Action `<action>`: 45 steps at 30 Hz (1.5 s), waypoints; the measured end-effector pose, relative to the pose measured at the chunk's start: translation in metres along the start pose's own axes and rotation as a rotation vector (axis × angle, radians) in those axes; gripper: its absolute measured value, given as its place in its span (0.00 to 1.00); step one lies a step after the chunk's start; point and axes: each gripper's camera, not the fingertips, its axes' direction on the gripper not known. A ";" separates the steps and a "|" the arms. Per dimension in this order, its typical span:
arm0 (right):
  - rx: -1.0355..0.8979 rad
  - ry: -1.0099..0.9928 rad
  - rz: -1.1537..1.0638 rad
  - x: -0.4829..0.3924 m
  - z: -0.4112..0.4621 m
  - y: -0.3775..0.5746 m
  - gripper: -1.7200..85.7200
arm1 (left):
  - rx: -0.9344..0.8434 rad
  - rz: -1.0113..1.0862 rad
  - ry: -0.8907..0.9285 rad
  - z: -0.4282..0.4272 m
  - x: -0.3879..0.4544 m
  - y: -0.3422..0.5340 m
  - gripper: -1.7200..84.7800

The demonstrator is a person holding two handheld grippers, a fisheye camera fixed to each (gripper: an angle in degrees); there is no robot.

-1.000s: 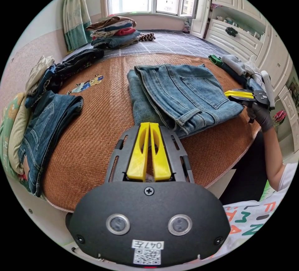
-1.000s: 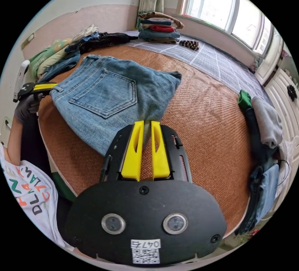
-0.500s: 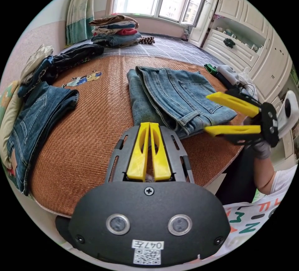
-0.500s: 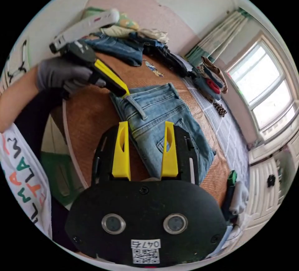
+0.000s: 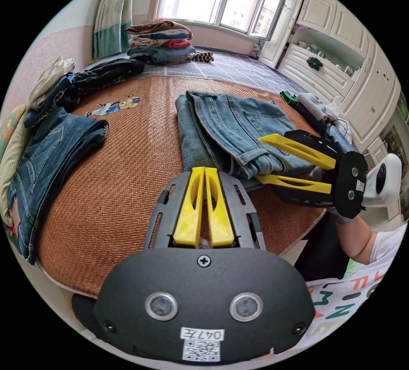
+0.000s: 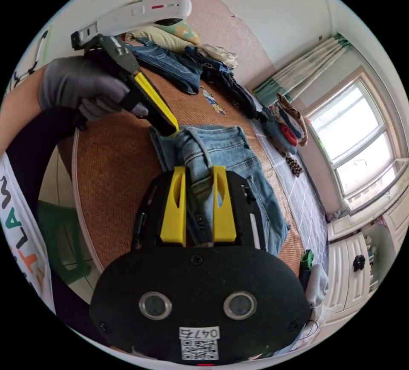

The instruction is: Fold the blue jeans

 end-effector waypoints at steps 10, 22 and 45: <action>0.335 -0.207 0.757 0.220 -0.076 0.237 0.03 | 0.002 -0.018 0.049 -0.014 -0.039 -0.009 0.01; 0.166 0.323 1.830 0.189 -0.201 0.745 0.19 | -0.005 0.014 0.070 -0.033 -0.063 -0.031 0.01; -0.248 -0.104 0.568 0.165 0.132 0.203 0.01 | 0.058 0.078 -0.030 -0.110 -0.067 -0.082 0.06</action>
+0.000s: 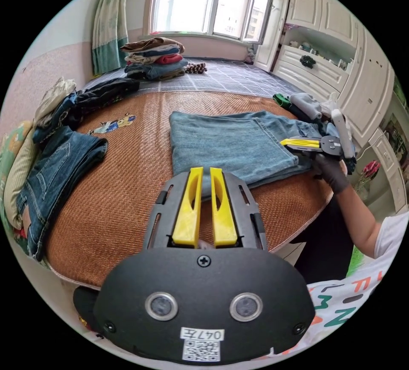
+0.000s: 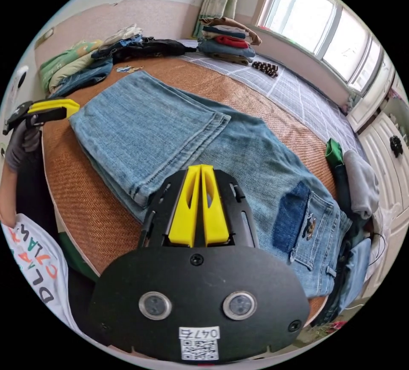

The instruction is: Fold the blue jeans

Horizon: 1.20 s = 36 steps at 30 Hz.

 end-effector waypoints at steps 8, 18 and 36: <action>-0.001 0.137 -0.068 -0.077 -0.003 -0.045 0.01 | 0.019 0.100 0.077 -0.030 0.000 -0.013 0.09; -0.002 0.013 -0.006 -0.101 -0.007 -0.085 0.01 | -0.129 -0.077 0.349 -0.212 -0.122 0.167 0.07; -0.007 -0.066 0.033 -0.158 0.003 -0.113 0.01 | -0.104 -0.221 0.140 -0.317 -0.162 0.242 0.01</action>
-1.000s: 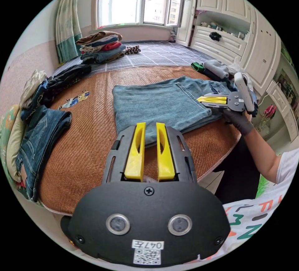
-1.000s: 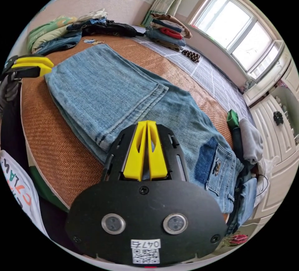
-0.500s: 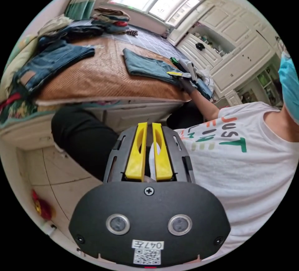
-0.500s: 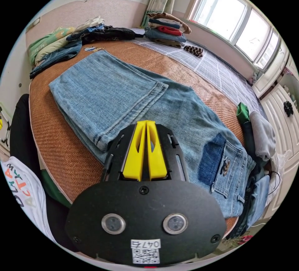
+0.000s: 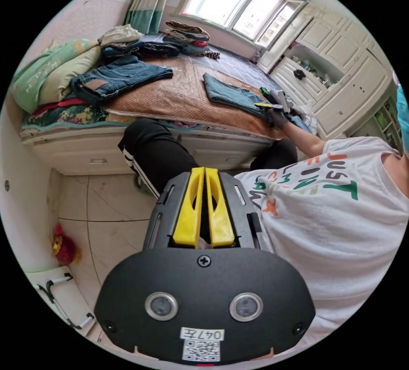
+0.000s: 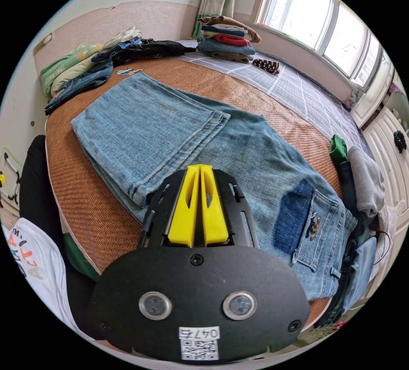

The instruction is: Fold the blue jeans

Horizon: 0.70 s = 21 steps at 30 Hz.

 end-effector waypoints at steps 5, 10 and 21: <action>-0.004 -0.012 0.006 -0.014 0.009 0.000 0.01 | 0.030 -0.070 0.019 -0.012 0.010 0.039 0.01; -0.005 -0.051 0.035 -0.021 0.020 0.004 0.01 | -0.033 -0.215 -0.022 0.016 0.019 0.091 0.01; -0.013 -0.252 -0.045 -0.043 0.047 0.036 0.01 | 0.030 0.249 0.220 0.150 0.158 -0.165 0.08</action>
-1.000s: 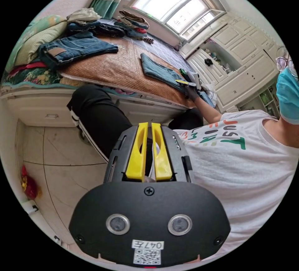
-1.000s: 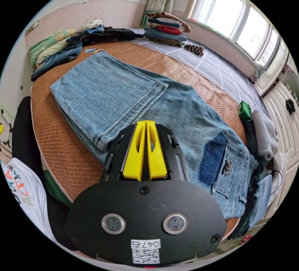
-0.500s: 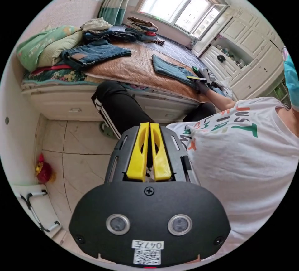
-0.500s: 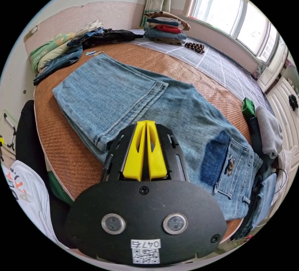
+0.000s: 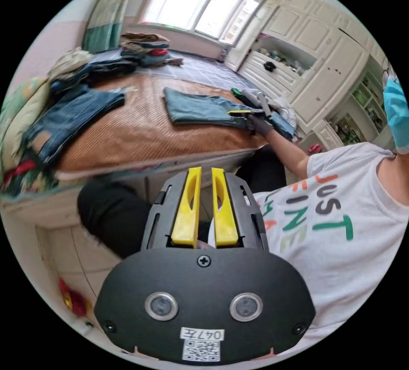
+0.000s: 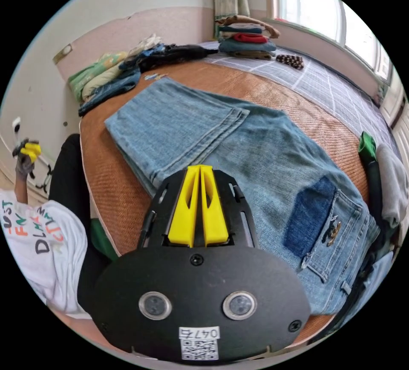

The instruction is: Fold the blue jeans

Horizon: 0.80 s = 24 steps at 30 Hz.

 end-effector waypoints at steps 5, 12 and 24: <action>0.043 0.008 -0.061 -0.020 0.017 0.020 0.01 | -0.045 0.175 0.080 0.141 0.058 -0.129 0.10; 0.104 -0.154 -0.061 -0.008 0.039 0.054 0.01 | -0.128 0.356 -0.015 0.324 0.150 -0.217 0.18; 0.322 -0.587 0.132 0.016 0.114 0.085 0.01 | -0.165 0.211 -0.203 0.425 0.166 -0.203 0.16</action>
